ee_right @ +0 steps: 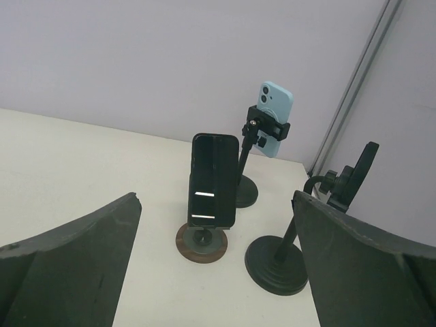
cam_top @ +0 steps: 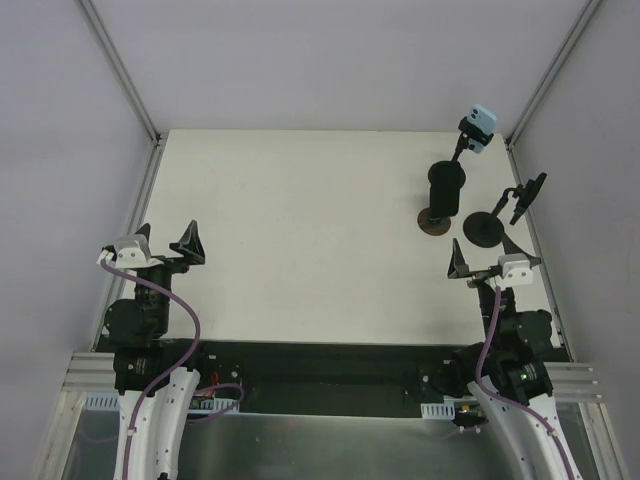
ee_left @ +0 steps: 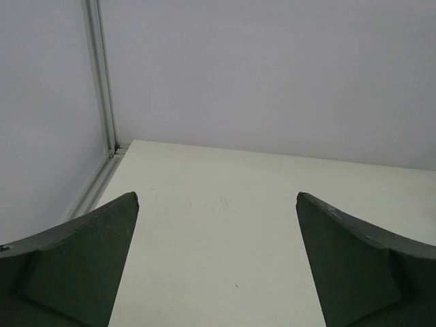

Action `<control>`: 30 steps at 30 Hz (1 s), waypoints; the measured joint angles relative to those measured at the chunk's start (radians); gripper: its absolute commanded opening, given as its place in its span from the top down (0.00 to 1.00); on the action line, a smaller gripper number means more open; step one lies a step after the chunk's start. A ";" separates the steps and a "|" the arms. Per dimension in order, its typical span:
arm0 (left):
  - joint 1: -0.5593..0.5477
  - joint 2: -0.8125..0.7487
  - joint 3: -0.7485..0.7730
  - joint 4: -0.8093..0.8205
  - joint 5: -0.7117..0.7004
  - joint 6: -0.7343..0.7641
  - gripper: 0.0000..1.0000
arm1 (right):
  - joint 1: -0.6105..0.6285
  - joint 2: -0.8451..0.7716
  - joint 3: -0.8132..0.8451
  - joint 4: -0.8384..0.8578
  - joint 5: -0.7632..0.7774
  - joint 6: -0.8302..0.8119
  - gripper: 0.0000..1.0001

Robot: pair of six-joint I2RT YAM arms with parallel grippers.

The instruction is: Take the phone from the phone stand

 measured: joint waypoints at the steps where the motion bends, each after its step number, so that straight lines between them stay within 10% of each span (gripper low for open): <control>1: 0.000 0.000 0.000 0.000 0.000 0.000 0.01 | 0.000 0.000 0.000 0.000 -0.002 0.000 0.04; 15: 0.000 0.004 0.000 -0.008 0.000 -0.021 0.01 | 0.002 0.055 0.055 -0.028 -0.048 0.017 0.04; 30: 0.000 0.000 0.006 -0.078 0.008 -0.036 0.01 | 0.003 0.855 0.538 -0.154 -0.115 0.229 0.04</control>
